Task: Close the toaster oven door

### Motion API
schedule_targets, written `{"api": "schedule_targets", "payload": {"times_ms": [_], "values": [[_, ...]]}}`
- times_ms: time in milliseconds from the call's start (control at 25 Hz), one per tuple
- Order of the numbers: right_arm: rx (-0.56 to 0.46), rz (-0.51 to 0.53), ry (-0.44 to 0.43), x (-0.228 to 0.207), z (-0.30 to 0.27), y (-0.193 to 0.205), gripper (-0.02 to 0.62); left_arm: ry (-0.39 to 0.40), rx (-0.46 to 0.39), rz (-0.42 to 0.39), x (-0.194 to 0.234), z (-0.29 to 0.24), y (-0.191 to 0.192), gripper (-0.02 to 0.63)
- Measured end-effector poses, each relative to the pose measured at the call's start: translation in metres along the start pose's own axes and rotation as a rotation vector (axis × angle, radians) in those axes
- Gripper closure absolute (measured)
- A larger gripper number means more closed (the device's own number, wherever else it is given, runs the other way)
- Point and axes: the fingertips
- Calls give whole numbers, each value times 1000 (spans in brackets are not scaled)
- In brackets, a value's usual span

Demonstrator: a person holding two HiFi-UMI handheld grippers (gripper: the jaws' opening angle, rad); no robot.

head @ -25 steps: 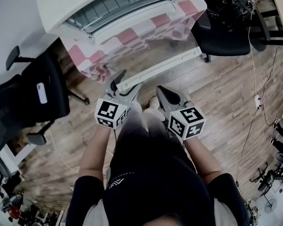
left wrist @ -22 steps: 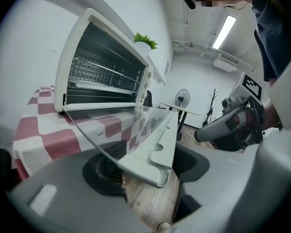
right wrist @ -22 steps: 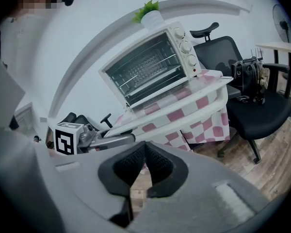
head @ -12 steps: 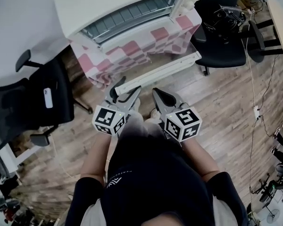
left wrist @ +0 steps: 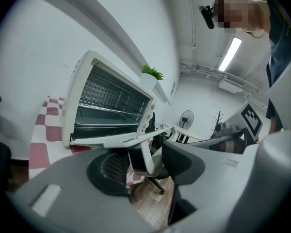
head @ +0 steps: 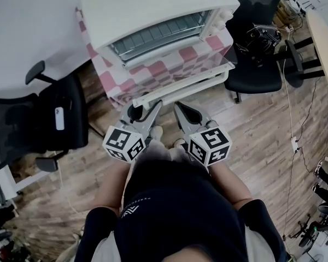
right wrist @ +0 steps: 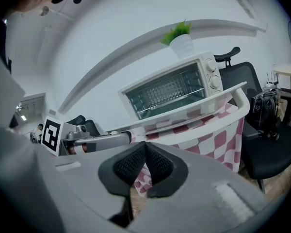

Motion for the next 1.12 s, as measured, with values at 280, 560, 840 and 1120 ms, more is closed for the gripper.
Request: {"api": "schedule_targets", "payload": {"times_ms": [280,560,840,1120], "values": [[-55,70,-22,6,-6,-31,592,-13,-43,115,9,-4,-33,397],[-96,119,-20,0,-15,-60,592,-20,-74,221,21,-10,-70,393],[-123,123,-9,-10,-22,-80,592,-35,-158,316,40,-22,-105,374],[-117,109,-9,-14,-30,-83,592,-50,-222,367,57,-33,-129,360]]}}
Point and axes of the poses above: the fingertips, and each gripper's own axes: z backward along the fingers, x to its left, y out of its underside, and after that the axes turned 11 degrees about -y, right-handed
